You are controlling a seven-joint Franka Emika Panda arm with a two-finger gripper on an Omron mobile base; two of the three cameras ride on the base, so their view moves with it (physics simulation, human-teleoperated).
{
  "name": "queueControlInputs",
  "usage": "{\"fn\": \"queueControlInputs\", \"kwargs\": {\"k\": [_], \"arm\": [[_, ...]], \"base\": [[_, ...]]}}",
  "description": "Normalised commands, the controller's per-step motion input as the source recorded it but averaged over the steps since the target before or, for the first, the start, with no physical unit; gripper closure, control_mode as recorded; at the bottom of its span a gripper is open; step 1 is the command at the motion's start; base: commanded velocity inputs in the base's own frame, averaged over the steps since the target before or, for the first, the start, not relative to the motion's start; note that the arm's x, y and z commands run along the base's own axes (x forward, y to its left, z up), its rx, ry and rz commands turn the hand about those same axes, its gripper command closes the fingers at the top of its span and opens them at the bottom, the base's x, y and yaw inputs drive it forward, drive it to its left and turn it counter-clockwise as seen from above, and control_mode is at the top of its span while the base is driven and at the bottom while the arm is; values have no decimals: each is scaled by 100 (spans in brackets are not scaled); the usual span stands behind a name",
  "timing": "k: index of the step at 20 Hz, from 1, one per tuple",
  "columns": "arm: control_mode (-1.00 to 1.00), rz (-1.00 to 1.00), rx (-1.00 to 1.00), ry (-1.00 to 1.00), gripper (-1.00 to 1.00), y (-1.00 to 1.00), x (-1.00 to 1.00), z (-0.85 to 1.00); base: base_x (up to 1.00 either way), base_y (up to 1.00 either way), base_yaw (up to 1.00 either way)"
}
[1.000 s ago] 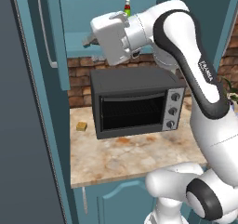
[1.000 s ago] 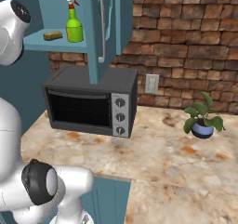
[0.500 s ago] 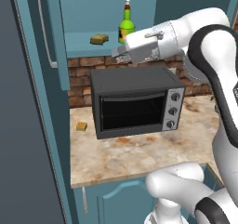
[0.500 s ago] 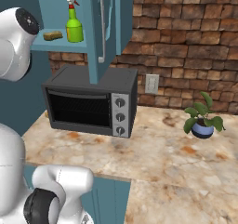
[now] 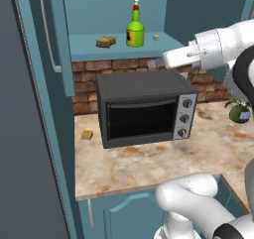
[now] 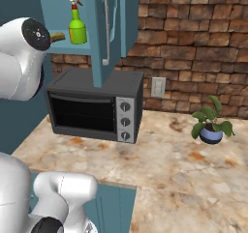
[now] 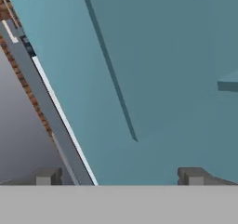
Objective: Pick the sponge and spray from the cabinet and place them on the counter.
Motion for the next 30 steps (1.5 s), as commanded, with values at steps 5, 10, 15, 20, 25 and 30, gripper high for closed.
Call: {"fn": "queueControlInputs", "kwargs": {"k": [5, 10, 15, 20, 25, 30], "arm": [[-100, -21, -13, -10, -100, -3, 4, 0], [-100, -22, -11, -9, -100, -20, 0, 1], [-100, -17, -4, -7, -100, -41, 0, 3], [-100, -17, -1, -4, -100, -15, 2, 5], [-100, -18, -2, 0, -100, -14, 9, 0], [-100, -21, 0, 0, -100, -19, 26, 8]], "base": [[0, 0, 0], [0, 0, 0], [0, 0, 0], [0, 0, 0], [0, 0, 0], [0, 0, 0]]}}
